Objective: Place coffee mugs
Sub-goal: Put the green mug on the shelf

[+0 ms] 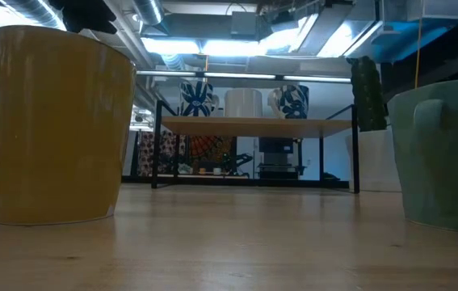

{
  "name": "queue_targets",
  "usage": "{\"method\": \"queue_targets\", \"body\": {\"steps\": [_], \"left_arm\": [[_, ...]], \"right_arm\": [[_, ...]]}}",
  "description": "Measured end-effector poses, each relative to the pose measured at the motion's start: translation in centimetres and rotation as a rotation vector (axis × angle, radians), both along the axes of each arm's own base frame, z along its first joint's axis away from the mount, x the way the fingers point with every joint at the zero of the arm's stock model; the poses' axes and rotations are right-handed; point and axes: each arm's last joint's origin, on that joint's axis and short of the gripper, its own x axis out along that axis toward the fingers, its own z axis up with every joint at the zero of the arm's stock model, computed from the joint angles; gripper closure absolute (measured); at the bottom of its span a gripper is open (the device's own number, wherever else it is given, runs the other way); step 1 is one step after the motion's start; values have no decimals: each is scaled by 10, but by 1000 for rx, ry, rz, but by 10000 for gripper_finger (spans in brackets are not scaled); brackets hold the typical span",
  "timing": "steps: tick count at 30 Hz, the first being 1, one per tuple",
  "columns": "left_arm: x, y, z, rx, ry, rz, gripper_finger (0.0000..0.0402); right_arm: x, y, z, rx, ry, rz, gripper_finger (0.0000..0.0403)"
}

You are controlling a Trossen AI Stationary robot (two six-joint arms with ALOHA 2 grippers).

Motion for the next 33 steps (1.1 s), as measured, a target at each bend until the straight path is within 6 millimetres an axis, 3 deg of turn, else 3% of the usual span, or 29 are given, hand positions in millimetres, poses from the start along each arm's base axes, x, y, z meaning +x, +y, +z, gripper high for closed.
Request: {"method": "queue_targets", "body": {"steps": [8,12,18,33], "left_arm": [[-1,-3,0,0,10,-90,248],[-2,-3,-1,18,19,-106,248],[-2,-3,-1,5,25,-127,248],[-4,-4,-5,-15,58,-145,248]], "right_arm": [[1,46,-74,121,166,-61,211],[10,60,-107,234,121,-88,178],[8,70,-145,286,126,-119,171],[3,69,-189,338,136,-100,178]]}}
